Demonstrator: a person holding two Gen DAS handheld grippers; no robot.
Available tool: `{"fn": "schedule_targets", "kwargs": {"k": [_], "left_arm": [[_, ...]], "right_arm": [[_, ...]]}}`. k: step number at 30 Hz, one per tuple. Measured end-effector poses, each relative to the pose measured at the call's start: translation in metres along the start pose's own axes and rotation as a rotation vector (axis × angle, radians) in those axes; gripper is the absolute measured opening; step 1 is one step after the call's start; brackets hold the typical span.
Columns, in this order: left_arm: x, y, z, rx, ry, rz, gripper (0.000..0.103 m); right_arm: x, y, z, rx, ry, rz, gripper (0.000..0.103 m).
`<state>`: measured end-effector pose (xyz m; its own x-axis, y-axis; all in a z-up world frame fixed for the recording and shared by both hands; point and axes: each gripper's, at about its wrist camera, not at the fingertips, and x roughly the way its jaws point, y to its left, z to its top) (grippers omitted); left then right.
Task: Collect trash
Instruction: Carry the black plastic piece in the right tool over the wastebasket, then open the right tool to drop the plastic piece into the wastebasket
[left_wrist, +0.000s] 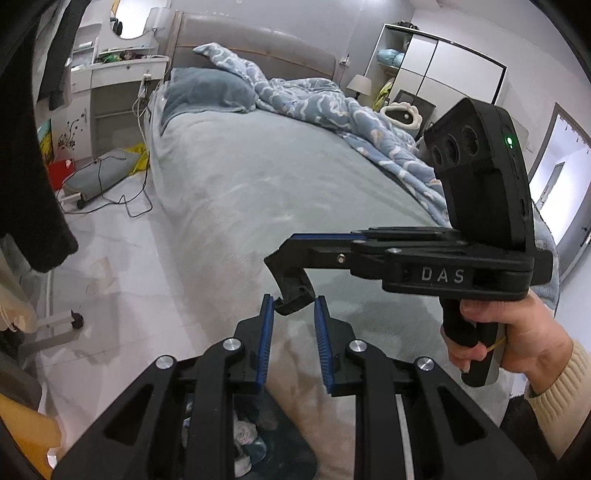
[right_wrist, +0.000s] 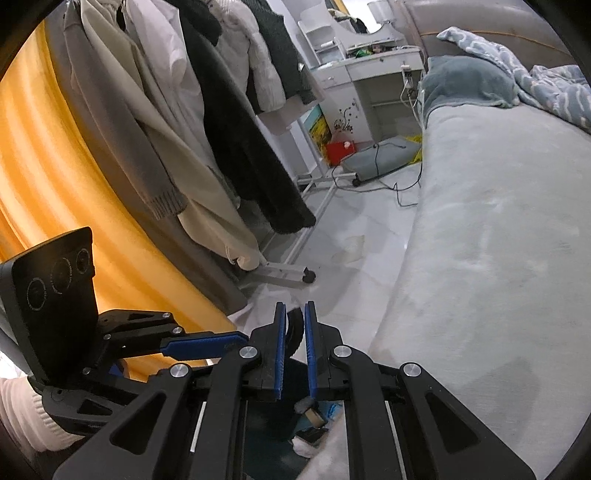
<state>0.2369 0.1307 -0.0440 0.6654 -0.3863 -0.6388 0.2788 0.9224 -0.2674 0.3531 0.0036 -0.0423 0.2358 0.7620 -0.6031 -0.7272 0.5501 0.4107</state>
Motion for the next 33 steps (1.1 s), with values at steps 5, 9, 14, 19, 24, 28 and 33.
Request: {"fn": "schedule_targets", "kwargs": {"k": [5,9,14,19,24,28,33], "left_arm": [[-0.005,0.015,-0.013,0.005,0.038,0.008,0.023],[-0.004,0.028,-0.025,-0.001,0.102,-0.012,0.017],[0.003,0.039,-0.042,0.017,0.211,0.029,0.017],[0.009,0.059,-0.058,-0.013,0.310,0.075,0.017],[0.007,0.079,-0.067,-0.059,0.361,0.104,0.017],[0.000,0.088,-0.073,-0.091,0.385,0.116,0.017],[-0.014,0.094,-0.066,-0.119,0.343,0.147,0.047]], "right_arm": [[0.020,0.009,0.002,0.003,0.041,0.020,0.010],[0.044,0.016,-0.003,0.012,0.118,0.029,0.010],[0.067,0.020,-0.008,0.012,0.204,0.042,0.010],[0.093,0.025,-0.018,0.007,0.299,0.022,0.010],[0.115,0.026,-0.028,0.019,0.391,0.002,0.010],[0.129,0.031,-0.039,-0.001,0.455,-0.054,0.010],[0.134,0.032,-0.047,-0.018,0.484,-0.093,0.036]]}}
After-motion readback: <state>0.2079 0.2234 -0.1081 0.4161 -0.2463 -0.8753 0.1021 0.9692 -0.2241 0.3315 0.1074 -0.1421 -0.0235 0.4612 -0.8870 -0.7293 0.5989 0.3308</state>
